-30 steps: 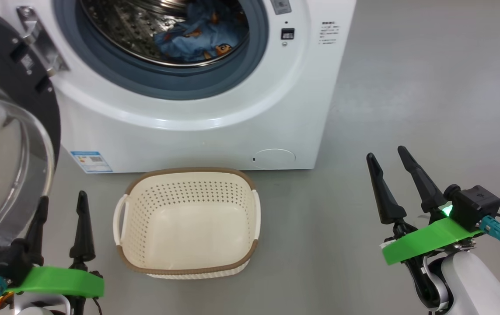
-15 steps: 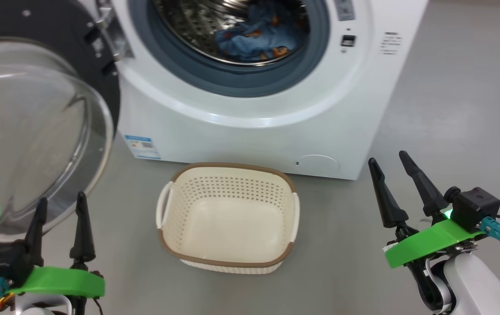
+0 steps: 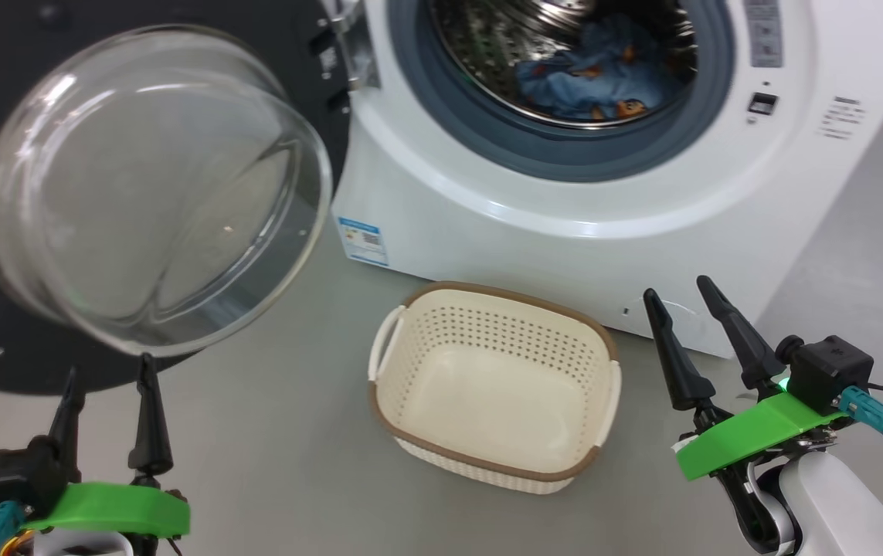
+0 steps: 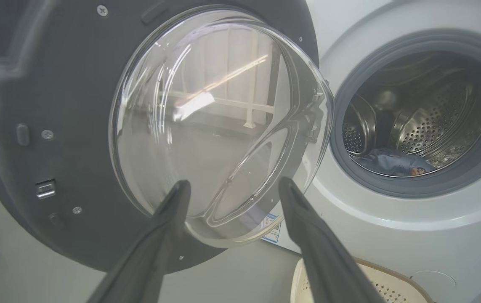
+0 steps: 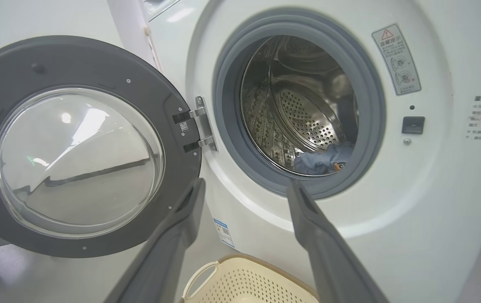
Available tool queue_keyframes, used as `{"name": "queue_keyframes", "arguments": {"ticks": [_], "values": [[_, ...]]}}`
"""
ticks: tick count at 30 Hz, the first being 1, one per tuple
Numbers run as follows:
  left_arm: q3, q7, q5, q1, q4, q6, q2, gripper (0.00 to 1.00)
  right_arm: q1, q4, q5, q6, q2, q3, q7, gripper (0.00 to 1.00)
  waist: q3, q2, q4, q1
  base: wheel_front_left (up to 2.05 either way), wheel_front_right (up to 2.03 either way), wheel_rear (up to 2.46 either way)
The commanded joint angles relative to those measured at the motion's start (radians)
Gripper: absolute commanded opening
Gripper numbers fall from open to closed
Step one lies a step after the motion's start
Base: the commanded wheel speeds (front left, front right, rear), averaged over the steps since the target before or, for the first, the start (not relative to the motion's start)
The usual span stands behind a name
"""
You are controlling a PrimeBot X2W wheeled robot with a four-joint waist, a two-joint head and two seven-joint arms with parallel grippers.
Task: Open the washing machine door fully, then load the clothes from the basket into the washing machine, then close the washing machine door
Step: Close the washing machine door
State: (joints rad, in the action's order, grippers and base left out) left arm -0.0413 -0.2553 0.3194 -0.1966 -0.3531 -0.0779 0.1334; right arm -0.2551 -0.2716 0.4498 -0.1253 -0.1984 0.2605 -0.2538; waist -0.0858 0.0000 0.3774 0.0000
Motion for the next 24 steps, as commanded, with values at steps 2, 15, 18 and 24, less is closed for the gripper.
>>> {"name": "queue_keyframes", "arguments": {"ticks": [2,15,18,24], "values": [[-0.037,-0.006,-0.015,-0.006,0.011,0.007,0.018,1.00,-0.001,0.017,0.016,-0.005,-0.010,0.027,-0.008,1.00,0.016,0.0000,0.071,0.0000,0.00,0.00,0.00],[-0.041,-0.006,-0.022,0.005,0.009,0.012,0.012,1.00,0.003,0.014,0.023,-0.005,-0.017,0.038,-0.008,1.00,0.025,0.0000,0.147,0.0000,0.00,0.00,0.00],[-0.051,-0.006,-0.021,0.010,0.016,0.017,0.009,1.00,-0.001,0.010,0.024,-0.005,-0.017,0.045,-0.008,1.00,0.019,0.0000,0.151,0.0000,0.00,0.00,0.00],[-0.068,-0.006,-0.022,0.013,0.029,0.017,0.002,1.00,-0.014,0.004,0.027,-0.005,-0.021,0.060,-0.008,1.00,0.008,0.0000,0.154,0.0000,0.00,0.00,0.00]]}}
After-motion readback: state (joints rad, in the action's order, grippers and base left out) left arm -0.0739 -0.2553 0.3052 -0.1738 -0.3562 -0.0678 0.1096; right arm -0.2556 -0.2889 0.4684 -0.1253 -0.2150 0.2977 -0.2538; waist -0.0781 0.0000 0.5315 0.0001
